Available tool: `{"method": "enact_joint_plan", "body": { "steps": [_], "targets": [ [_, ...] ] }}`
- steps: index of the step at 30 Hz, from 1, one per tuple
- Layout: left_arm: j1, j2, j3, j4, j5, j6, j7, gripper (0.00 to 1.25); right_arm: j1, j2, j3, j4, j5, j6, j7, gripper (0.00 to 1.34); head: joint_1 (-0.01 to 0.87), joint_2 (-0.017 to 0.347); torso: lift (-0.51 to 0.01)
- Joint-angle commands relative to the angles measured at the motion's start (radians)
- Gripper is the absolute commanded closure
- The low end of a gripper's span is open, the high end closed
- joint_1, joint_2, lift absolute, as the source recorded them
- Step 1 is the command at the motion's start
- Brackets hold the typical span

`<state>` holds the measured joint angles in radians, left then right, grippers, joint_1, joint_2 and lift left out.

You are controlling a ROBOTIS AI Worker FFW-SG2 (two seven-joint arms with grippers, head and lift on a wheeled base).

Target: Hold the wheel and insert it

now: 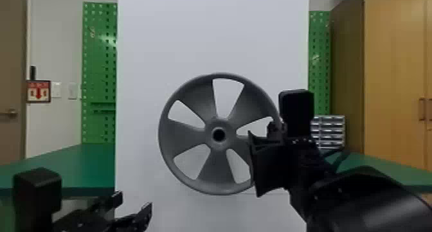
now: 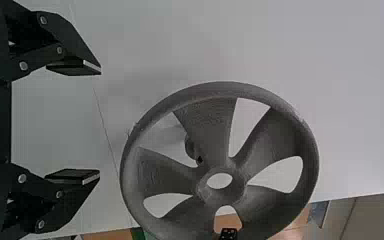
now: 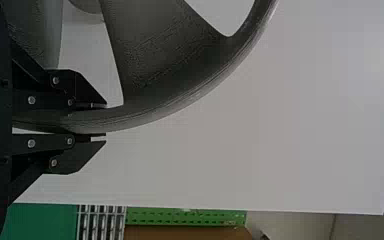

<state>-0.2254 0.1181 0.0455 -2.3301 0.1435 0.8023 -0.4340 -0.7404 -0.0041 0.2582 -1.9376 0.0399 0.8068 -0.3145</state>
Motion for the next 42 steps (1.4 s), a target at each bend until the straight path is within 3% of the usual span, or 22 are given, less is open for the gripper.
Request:
{"method": "enact_joint_plan", "body": {
  "steps": [1, 42],
  "targets": [
    [-0.002, 0.000, -0.001, 0.000, 0.001, 0.000, 0.000, 0.51, 0.003, -0.001, -0.004, 0.000, 0.000, 0.000, -0.002, 1.27, 0.000, 0.000, -0.499],
    [-0.011, 0.000, -0.015, 0.000, -0.013, 0.000, 0.000, 0.51, -0.045, -0.017, -0.027, 0.146, -0.023, -0.107, 0.029, 1.27, 0.000, 0.000, -0.499]
  ]
}}
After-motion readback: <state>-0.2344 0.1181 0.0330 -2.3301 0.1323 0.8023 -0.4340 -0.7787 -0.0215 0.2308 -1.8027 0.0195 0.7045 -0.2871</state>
